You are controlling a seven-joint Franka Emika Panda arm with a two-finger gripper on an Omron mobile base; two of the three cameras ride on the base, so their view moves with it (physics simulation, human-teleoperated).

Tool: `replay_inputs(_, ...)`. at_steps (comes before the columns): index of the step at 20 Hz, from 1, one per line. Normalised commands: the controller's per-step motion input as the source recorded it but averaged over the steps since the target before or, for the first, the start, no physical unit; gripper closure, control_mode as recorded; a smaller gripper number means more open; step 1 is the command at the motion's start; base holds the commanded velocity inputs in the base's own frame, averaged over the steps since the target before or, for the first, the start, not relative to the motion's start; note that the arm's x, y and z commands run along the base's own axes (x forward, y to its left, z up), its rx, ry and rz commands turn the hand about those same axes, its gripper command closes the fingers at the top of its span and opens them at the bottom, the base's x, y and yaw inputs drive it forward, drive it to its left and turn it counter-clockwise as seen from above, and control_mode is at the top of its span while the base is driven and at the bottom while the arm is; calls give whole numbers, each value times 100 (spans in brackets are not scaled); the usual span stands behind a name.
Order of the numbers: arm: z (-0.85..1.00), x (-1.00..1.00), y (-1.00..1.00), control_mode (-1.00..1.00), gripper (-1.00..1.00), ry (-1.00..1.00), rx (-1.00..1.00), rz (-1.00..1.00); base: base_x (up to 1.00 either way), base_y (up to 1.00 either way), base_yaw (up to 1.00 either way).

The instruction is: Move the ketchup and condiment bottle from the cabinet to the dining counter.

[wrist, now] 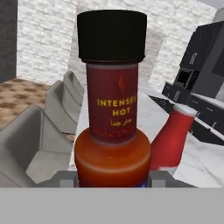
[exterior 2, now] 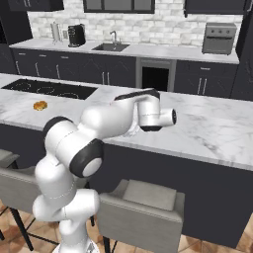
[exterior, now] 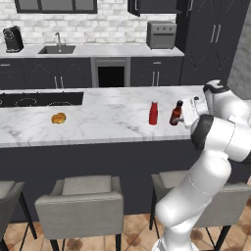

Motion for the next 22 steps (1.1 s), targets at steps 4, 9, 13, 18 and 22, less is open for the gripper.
replay_inputs(4,-7,9,-10,-100,100,0,0,3,0,0,0)
replay_inputs(9,-2,18,0,-100,100,0,0,0,0,0,0)
replay_inputs(13,-11,13,0,-100,100,1,0,0,0,0,0)
replay_inputs(18,-13,16,0,-100,100,8,-2,0,0,0,0)
replay_inputs(22,-14,22,2,-100,100,10,-4,0,0,0,0)
